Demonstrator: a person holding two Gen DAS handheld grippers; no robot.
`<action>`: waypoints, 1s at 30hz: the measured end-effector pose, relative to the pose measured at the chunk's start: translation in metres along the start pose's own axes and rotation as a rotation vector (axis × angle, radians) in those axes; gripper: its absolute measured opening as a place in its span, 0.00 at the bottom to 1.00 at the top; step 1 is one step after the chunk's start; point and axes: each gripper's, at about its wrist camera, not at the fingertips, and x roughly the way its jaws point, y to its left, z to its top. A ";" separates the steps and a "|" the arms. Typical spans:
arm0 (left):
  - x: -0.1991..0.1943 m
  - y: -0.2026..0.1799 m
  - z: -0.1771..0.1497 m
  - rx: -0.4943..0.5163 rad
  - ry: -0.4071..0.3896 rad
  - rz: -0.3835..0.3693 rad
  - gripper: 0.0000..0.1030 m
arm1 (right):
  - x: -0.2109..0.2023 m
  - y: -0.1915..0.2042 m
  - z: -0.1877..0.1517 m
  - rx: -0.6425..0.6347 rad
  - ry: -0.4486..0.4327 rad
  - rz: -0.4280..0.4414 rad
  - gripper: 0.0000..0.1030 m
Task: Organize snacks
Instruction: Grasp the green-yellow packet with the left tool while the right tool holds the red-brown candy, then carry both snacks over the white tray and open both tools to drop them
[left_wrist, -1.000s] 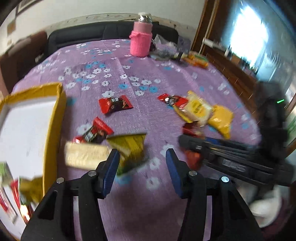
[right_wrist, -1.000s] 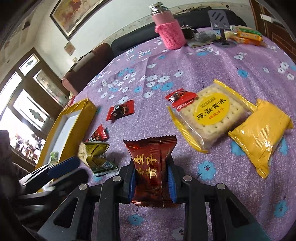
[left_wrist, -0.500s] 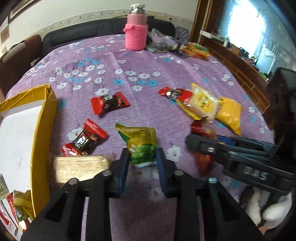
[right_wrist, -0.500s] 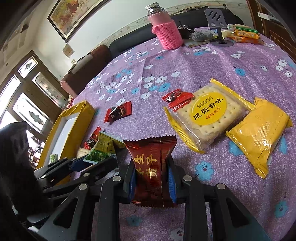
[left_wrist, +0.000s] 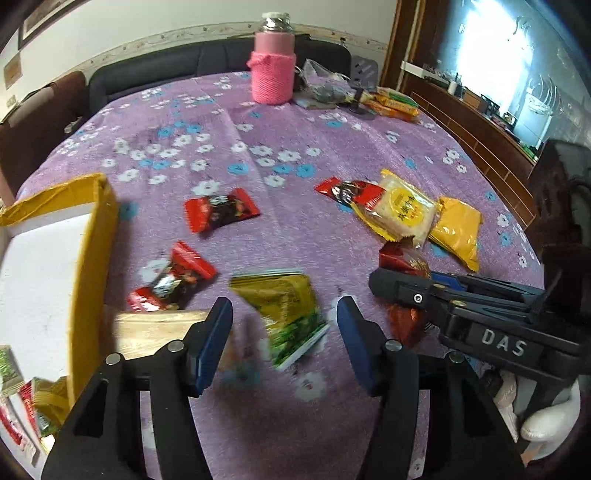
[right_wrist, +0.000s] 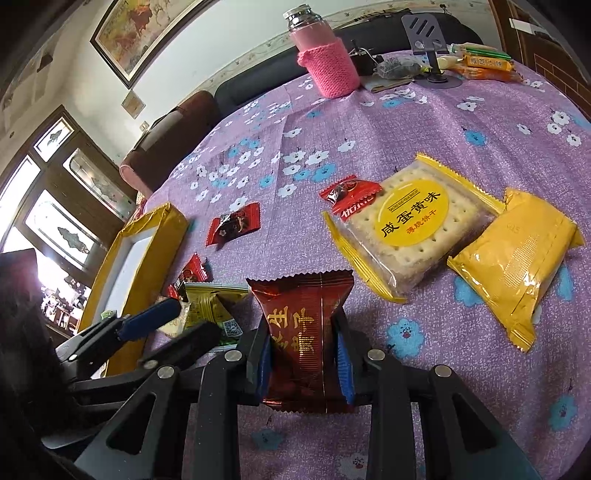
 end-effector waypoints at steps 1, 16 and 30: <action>0.004 -0.003 0.000 0.011 0.002 -0.004 0.56 | -0.001 -0.001 0.000 0.001 -0.006 -0.001 0.30; -0.050 0.044 -0.016 -0.190 -0.113 -0.106 0.30 | -0.012 0.002 0.003 -0.011 -0.076 0.005 0.29; -0.146 0.204 -0.059 -0.342 -0.186 0.142 0.31 | -0.031 0.088 0.001 -0.173 -0.079 0.085 0.28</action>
